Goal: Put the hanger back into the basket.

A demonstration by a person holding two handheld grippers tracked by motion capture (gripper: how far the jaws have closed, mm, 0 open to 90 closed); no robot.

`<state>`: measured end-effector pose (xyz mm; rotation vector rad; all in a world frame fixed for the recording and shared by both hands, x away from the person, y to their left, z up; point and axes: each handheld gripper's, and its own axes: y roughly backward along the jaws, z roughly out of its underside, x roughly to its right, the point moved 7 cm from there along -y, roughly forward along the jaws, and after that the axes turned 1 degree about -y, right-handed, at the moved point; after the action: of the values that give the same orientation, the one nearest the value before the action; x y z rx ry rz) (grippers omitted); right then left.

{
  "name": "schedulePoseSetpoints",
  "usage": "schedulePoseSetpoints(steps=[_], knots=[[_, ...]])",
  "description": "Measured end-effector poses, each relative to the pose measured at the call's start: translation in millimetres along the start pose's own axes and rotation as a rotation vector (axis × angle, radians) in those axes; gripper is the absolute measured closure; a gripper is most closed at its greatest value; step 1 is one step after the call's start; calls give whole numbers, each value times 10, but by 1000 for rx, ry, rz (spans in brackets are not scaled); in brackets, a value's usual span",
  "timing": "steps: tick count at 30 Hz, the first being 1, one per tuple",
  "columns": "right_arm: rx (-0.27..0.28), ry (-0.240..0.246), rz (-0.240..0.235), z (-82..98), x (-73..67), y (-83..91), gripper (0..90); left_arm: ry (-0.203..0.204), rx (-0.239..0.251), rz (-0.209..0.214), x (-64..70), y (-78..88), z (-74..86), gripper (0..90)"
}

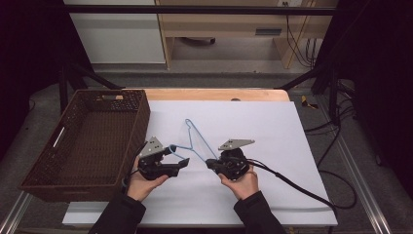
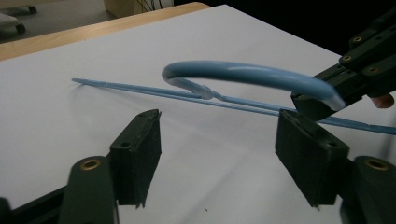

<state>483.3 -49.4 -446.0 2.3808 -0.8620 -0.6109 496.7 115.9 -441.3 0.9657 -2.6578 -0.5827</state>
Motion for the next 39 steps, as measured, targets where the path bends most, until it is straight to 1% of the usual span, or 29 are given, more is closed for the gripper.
schedulePoseSetpoints(steps=[1, 2, 4, 5, 6, 10, 12, 13, 14, 15, 16, 17, 18, 19, 22, 25, 28, 32, 33, 34, 35, 36, 37, 38, 39], knots=[[0, 0, -1, 0, -2, 2, 877, 10, 3, 12, -8, -47, -7, 353], [-1, 0, -1, 1, -3, 3, 878, 10, 3, 12, -8, -47, -7, 375], [-1, 1, -1, 5, -6, 1, 877, 23, 20, 19, -23, -93, -33, 418], [-1, 1, -1, 5, -6, 1, 877, 23, 20, 19, -23, -93, -33, 443], [0, 1, -2, 6, -6, -2, 877, 23, 24, 18, -29, -104, -41, 443], [-2, 6, -3, 12, -6, -9, 877, 24, 29, 24, -45, -142, -49, 544], [-4, 6, -5, 16, -8, -13, 877, 18, 33, 30, -46, -158, -50, 593], [-4, 6, -5, 16, -8, -13, 877, 17, 38, 33, -45, -163, -52, 593], [-7, 6, -6, 23, -10, -14, 877, 16, 42, 38, -43, -168, -54, 660], [-11, 4, -6, 28, -9, -14, 877, 17, 44, 39, -43, -172, -55, 692], [-11, 4, -6, 28, -9, -14, 877, 17, 46, 40, -42, -175, -56, 692], [-11, 0, -6, 32, -9, -17, 877, 13, 46, 33, -45, -176, -55, 718], [-12, 0, -5, 37, -3, -17, 876, 9, 47, 22, -51, -176, -54, 779], [-11, -5, -9, 45, 4, -20, 876, 14, 49, 30, -51, -174, -57, 789], [-16, -3, -9, 54, 9, -26, 876, 10, 49, 35, -42, -174, -59, 802], [-35, 8, 2, 83, 16, -39, 874, 11, 51, 58, -8, -170, -75, 836], [-36, 8, 9, 95, 12, -37, 873, 10, 46, 54, 6, -166, -86, 842], [-44, 25, 16, 111, 10, -32, 867, 5, 35, 44, 39, -168, -96, 845], [-54, 31, 23, 121, 12, -28, 830, 0, 31, 39, 49, -169, -98, 846], [-54, 31, 23, 121, 12, -28, 830, -4, 26, 28, 59, -171, -101, 846], [-47, 53, 33, 113, 16, -8, 737, -16, 17, 13, 81, -178, -105, 846], [-47, 53, 33, 113, 16, -8, 737, -16, 17, 13, 81, -178, -105, 846], [-31, 93, 66, 97, 34, 10, 660, -19, 11, 11, 100, -183, -111, 846], [-26, 114, 85, 94, 48, 11, 643, -19, 11, 11, 100, -183, -111, 846], [-28, 122, 100, 96, 58, 8, 637, -22, 8, 8, 120, -188, -116, 846]])
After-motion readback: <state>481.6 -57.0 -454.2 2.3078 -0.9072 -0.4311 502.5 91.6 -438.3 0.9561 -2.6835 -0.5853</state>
